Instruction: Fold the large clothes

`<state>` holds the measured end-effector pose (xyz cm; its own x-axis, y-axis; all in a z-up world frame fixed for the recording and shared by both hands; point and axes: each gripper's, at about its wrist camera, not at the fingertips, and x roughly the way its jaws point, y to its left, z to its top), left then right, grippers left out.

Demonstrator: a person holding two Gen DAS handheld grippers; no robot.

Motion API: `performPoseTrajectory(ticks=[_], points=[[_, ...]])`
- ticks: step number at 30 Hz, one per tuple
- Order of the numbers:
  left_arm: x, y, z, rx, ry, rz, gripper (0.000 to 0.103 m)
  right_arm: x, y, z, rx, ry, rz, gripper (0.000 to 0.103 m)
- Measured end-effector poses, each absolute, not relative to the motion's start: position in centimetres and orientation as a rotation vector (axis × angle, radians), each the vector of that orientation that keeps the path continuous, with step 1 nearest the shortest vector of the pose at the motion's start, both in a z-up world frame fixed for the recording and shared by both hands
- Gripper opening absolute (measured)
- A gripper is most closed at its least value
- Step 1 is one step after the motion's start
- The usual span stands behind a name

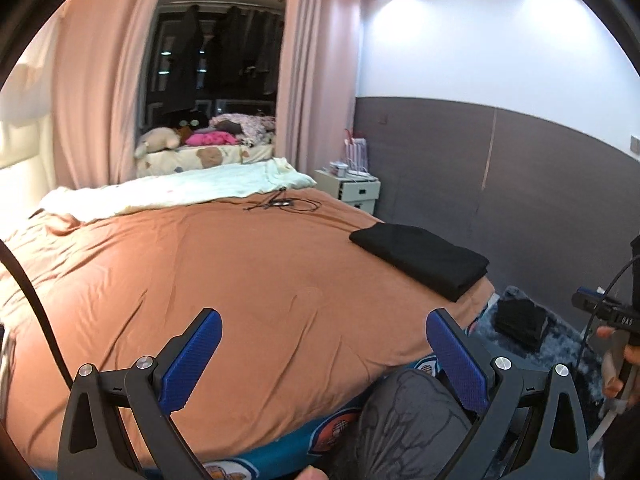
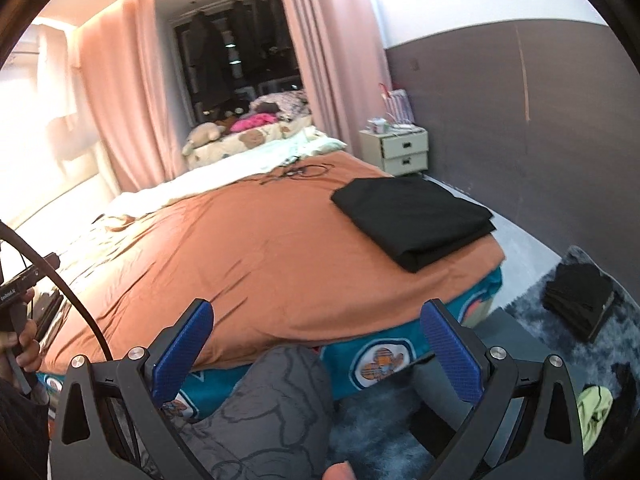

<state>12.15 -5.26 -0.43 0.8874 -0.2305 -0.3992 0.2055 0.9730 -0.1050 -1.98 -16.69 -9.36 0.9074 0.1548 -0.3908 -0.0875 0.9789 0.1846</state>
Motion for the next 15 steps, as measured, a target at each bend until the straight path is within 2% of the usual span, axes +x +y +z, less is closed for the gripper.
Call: performPoseTrajectory(ticks=[15], points=[[4.2, -2.0, -1.7, -0.088, 0.391, -0.061, 0.103, 1.1, -15.6, -13.5, 0.126, 0.415, 0.128, 0.103]])
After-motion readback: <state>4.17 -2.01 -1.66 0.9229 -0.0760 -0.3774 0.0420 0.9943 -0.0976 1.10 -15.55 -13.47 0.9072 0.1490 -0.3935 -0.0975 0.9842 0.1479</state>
